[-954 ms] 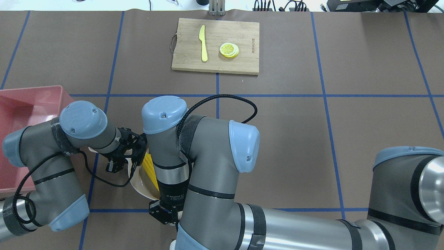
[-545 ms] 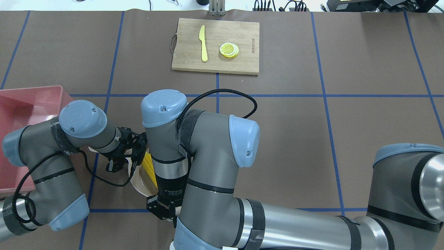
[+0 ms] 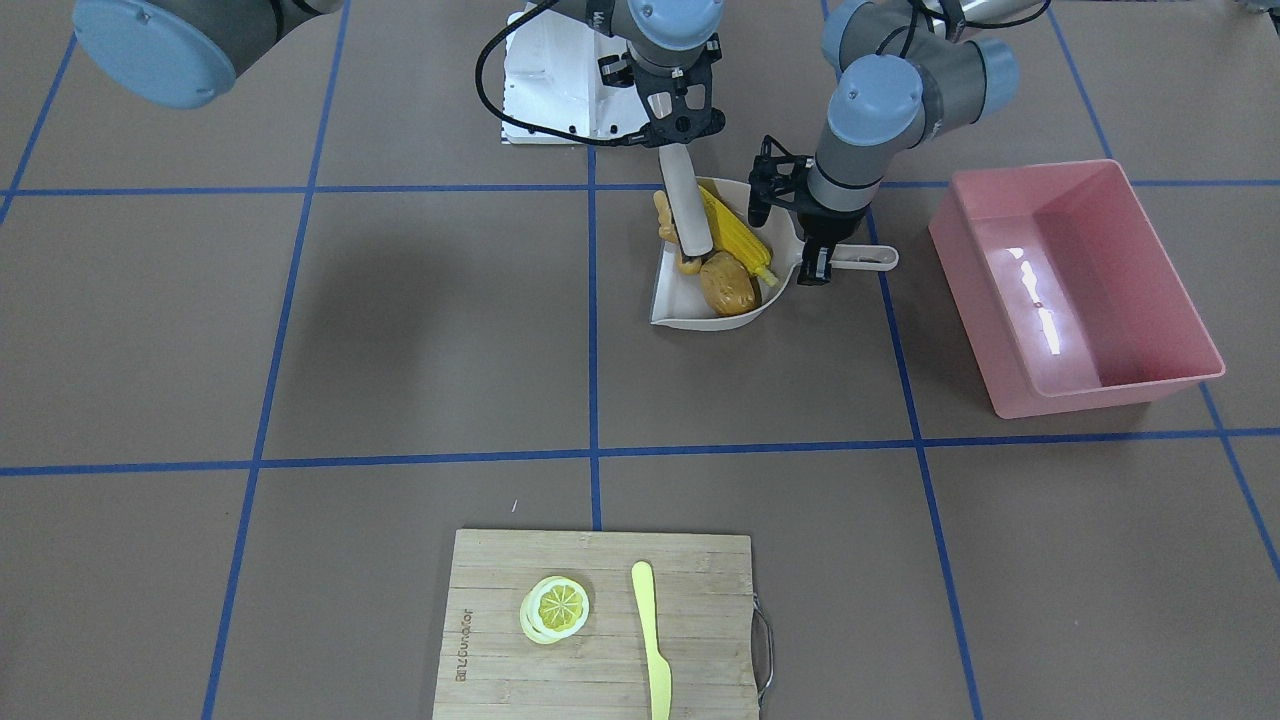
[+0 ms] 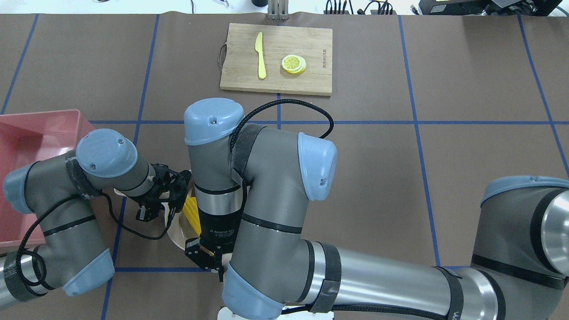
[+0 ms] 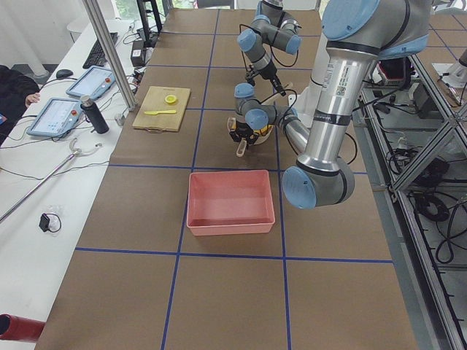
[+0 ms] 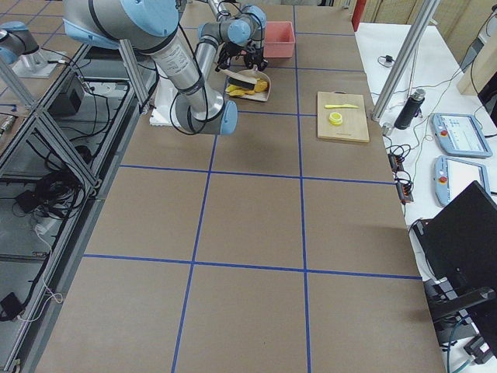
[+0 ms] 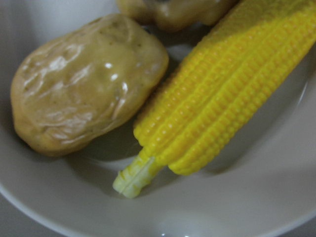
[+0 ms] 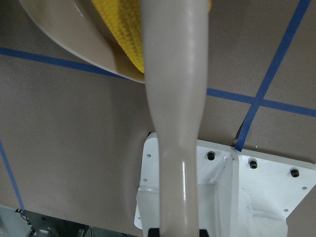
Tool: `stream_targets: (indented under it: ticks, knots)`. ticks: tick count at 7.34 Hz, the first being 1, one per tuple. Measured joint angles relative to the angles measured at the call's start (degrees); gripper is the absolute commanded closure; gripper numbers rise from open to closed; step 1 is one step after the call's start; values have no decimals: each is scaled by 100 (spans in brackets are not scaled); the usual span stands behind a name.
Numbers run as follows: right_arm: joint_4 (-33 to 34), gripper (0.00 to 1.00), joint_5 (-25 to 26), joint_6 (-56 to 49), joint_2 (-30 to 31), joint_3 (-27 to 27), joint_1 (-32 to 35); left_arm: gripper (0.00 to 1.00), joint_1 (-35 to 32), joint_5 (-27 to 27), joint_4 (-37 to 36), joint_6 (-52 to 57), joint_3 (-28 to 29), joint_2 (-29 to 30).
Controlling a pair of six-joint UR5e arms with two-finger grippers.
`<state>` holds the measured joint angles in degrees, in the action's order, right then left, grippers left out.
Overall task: Sweep and dump trash into bin
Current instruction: 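Lift the brush away from the dustpan and withdraw the right arm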
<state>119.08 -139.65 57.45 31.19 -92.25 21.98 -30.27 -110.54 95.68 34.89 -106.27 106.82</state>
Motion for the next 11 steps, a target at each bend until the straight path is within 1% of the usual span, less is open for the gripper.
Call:
stream_targets:
  ticks: [3,5,9,11]
  knots:
    - [42,100,-98,3,-18,-41,239,100,4,-16,142,-21,4,-16]
    - [175,100,-84,-3,141,-190,431,100,4,-200,303,-45,66,-21]
    - [242,100,72,-14,1166,-704,934,100,4,-534,552,-82,126,-13]
    - [247,100,356,-166,1905,-1047,1236,100,4,-612,696,-173,131,1]
